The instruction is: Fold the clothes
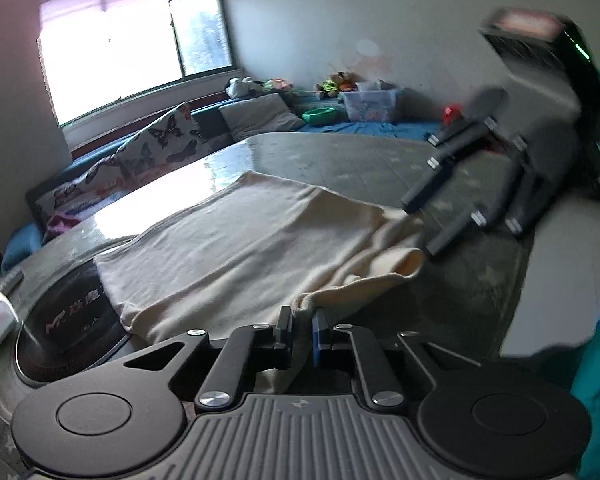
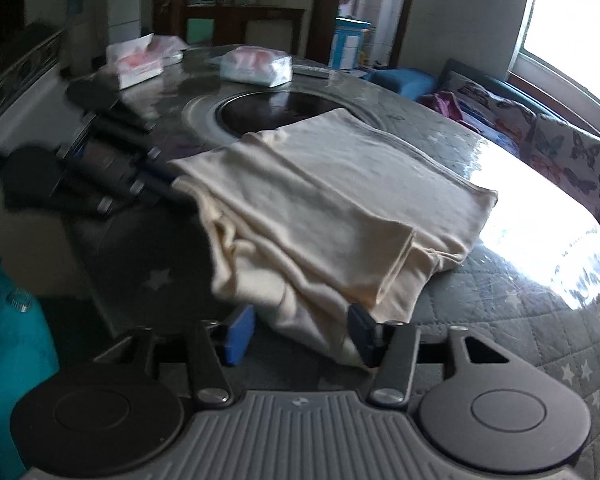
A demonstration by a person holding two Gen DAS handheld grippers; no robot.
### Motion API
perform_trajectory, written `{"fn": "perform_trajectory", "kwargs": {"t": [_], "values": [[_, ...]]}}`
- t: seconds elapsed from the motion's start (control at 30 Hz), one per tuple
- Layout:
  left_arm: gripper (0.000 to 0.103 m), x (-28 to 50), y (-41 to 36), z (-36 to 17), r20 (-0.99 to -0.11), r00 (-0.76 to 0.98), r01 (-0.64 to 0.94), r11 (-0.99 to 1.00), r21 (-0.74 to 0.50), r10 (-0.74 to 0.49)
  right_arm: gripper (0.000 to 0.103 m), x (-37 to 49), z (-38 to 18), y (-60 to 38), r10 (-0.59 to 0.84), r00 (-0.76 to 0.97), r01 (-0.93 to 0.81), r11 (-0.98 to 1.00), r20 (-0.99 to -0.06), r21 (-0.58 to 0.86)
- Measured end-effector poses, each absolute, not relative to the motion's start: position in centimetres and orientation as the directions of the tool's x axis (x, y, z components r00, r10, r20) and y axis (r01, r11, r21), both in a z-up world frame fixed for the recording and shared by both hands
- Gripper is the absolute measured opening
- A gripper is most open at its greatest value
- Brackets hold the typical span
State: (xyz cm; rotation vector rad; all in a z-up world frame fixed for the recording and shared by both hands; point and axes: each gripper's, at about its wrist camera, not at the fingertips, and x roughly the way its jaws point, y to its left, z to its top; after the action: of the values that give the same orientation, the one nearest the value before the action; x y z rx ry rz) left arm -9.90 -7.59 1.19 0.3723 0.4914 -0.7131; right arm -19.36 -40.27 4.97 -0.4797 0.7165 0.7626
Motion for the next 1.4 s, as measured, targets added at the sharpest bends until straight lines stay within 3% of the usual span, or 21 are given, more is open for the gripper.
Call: {"fn": "perform_trajectory", "kwargs": {"t": [0.23, 0.33, 0.4, 0.47, 0.53, 0.57, 0.87, 1.0, 1.07, 1.17, 1.4], "values": [[0.009, -7.3, -6.7, 2.3, -0.545, 0.645, 0.664, 0.746, 0.053, -0.535, 0.053, -18.7, 3.9, -38.9, 0.477, 0.539, -0.765, 0.623, -0.694, -0.165], [0.009, -6.7, -6.5, 2.2, -0.547, 0.645, 0.65, 0.759, 0.026, -0.534, 0.04, -17.7, 3.6, -38.5, 0.494, 0.535, -0.759, 0.637, -0.685, -0.133], [0.011, -6.4, -6.4, 2.0, -0.552, 0.643, 0.645, 0.764, 0.015, -0.531, 0.019, -16.7, 3.5, -38.5, 0.51, 0.512, -0.755, 0.651, -0.692, -0.078], [0.014, -6.7, -6.3, 2.0, -0.55, 0.647, 0.641, 0.768, 0.016, -0.528, 0.014, -15.8, 3.7, -38.7, 0.516, 0.506, -0.735, 0.677, -0.691, -0.033], [0.026, -7.1, -6.0, 2.0, -0.549, 0.654, 0.633, 0.773, 0.021, -0.52, 0.013, -15.0, 4.2, -39.0, 0.53, 0.502, -0.721, 0.692, -0.684, 0.007], [0.038, -7.4, -5.9, 2.0, -0.548, 0.659, 0.632, 0.774, 0.033, -0.515, 0.012, -14.7, 4.4, -39.2, 0.535, 0.501, -0.714, 0.699, -0.68, 0.024], [0.039, -9.9, -6.2, 0.5, -0.559, 0.691, 0.646, 0.739, 0.191, -0.459, 0.012, -13.0, 5.5, -39.6, 0.558, 0.505, -0.676, 0.73, -0.659, 0.099], [0.037, -9.7, -6.2, 0.1, -0.561, 0.702, 0.644, 0.728, 0.236, -0.439, 0.011, -13.1, 5.5, -39.7, 0.561, 0.516, -0.666, 0.738, -0.647, 0.108], [0.024, -9.6, -6.1, 0.0, -0.568, 0.698, 0.65, 0.718, 0.249, -0.435, 0.011, -13.1, 5.6, -39.8, 0.563, 0.522, -0.661, 0.742, -0.641, 0.113], [0.013, -9.4, -5.8, 0.0, -0.578, 0.69, 0.657, 0.712, 0.248, -0.436, 0.01, -13.3, 5.6, -39.9, 0.566, 0.53, -0.655, 0.746, -0.631, 0.12], [0.009, -9.9, -4.9, 1.6, -0.555, 0.684, 0.663, 0.72, 0.203, -0.473, 0.009, -14.8, 6.3, -40.5, 0.589, 0.562, -0.655, 0.746, -0.58, 0.123]]}}
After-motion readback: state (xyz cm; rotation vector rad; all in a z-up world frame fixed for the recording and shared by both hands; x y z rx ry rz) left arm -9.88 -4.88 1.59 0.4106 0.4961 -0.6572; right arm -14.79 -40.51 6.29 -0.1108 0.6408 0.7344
